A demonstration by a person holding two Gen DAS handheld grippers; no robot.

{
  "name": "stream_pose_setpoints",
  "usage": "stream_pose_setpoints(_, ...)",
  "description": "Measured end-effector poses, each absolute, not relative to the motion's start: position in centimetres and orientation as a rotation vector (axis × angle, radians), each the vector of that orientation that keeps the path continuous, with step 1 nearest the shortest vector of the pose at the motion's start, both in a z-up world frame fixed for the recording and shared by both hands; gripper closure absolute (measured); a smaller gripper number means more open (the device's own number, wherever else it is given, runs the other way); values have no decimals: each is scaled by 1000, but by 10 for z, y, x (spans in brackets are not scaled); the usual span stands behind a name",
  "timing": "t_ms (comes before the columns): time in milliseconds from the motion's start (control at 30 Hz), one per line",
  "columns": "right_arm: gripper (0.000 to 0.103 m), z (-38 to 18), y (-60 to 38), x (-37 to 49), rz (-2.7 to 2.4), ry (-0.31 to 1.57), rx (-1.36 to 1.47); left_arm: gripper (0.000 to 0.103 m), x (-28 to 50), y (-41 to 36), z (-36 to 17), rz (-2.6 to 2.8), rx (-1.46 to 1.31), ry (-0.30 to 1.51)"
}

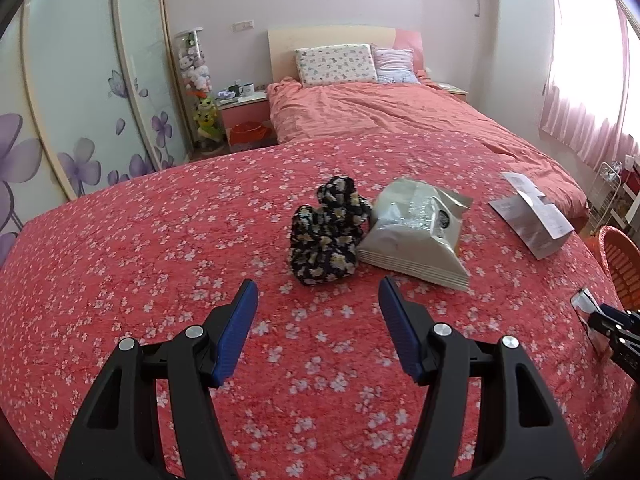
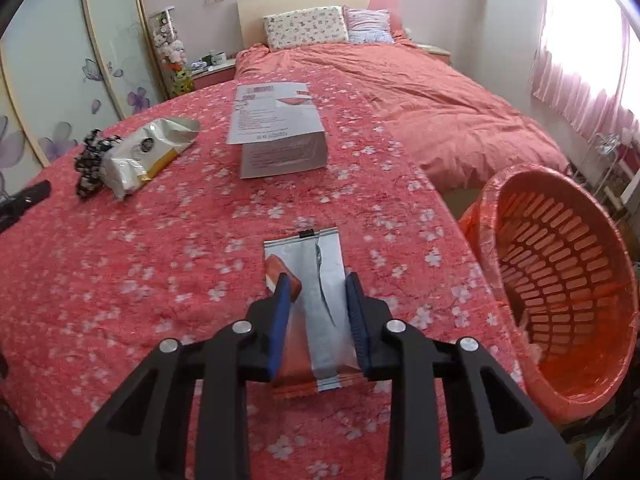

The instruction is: Collect trash

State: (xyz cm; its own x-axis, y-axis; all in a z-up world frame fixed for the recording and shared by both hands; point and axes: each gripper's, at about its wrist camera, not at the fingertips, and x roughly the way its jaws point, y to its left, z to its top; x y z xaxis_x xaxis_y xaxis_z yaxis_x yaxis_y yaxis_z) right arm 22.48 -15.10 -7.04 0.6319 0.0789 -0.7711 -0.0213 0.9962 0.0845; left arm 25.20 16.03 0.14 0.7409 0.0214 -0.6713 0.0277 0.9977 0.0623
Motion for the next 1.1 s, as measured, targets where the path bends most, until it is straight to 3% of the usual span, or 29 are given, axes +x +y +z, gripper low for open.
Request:
stream_pose_setpoints(67, 52, -69, -147, 222, 64, 877, 61, 40, 254, 162, 1, 4, 73, 739)
stream_pose_setpoints(200, 47, -74, -139, 218, 64, 866, 27, 40, 257, 163, -1, 13, 79, 741)
stream_pose_setpoints(367, 82, -74, -131, 215, 73, 845, -20, 40, 262, 165, -4, 19, 79, 753)
stream_pose_setpoints(467, 89, -73, -136, 216, 77, 840, 6, 40, 265, 169, -4, 24, 69, 756)
stream_pose_setpoints(867, 91, -55, -153, 224, 71, 785, 85, 40, 317, 170, 9, 26, 28, 746)
stream_pose_setpoints(1100, 91, -52, -153, 230, 92, 780, 89, 40, 348, 160, -17, 31, 60, 835)
